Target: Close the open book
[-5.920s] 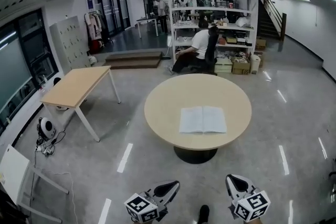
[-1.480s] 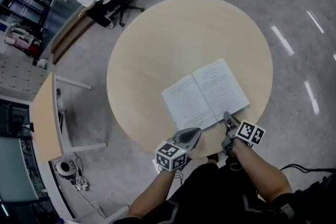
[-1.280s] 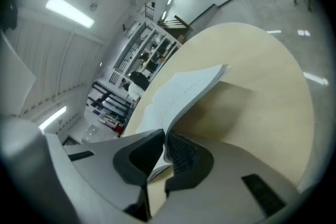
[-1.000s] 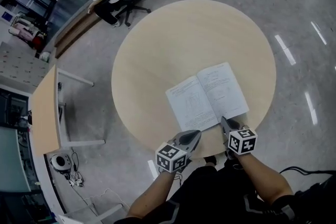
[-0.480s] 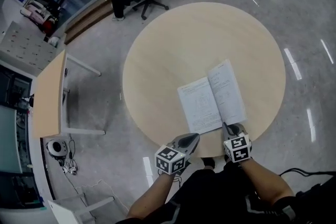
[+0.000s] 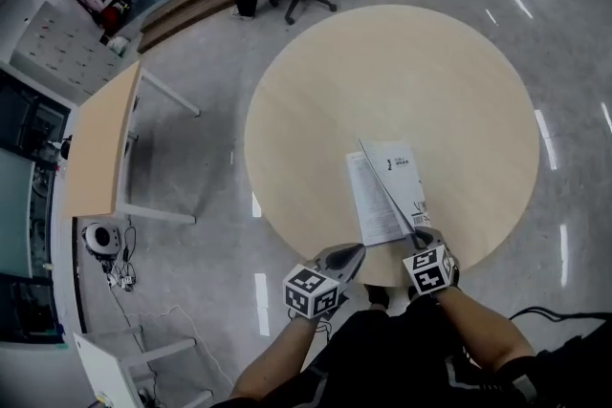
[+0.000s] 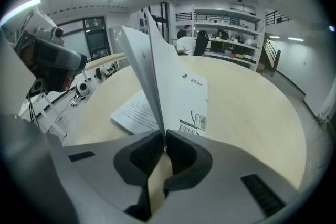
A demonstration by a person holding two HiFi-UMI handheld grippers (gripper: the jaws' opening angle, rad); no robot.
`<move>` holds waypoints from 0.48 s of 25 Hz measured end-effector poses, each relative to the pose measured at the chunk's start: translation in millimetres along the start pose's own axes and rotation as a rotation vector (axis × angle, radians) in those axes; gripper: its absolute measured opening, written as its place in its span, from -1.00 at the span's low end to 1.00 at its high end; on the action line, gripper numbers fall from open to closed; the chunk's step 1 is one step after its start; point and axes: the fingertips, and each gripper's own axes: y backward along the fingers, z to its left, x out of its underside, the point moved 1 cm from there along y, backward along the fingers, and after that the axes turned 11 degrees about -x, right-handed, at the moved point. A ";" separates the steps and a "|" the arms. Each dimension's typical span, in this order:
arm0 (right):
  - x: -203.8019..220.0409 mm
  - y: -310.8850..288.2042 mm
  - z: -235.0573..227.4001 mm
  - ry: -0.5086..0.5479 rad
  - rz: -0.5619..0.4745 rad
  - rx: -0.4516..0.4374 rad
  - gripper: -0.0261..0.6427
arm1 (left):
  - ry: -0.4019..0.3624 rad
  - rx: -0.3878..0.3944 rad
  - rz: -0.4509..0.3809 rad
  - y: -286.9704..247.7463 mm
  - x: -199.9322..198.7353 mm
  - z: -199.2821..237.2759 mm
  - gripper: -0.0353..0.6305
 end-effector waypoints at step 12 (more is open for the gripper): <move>12.3 -25.2 9.3 0.419 0.353 0.056 -0.82 | 0.067 -0.044 -0.040 10.7 11.8 13.4 -0.92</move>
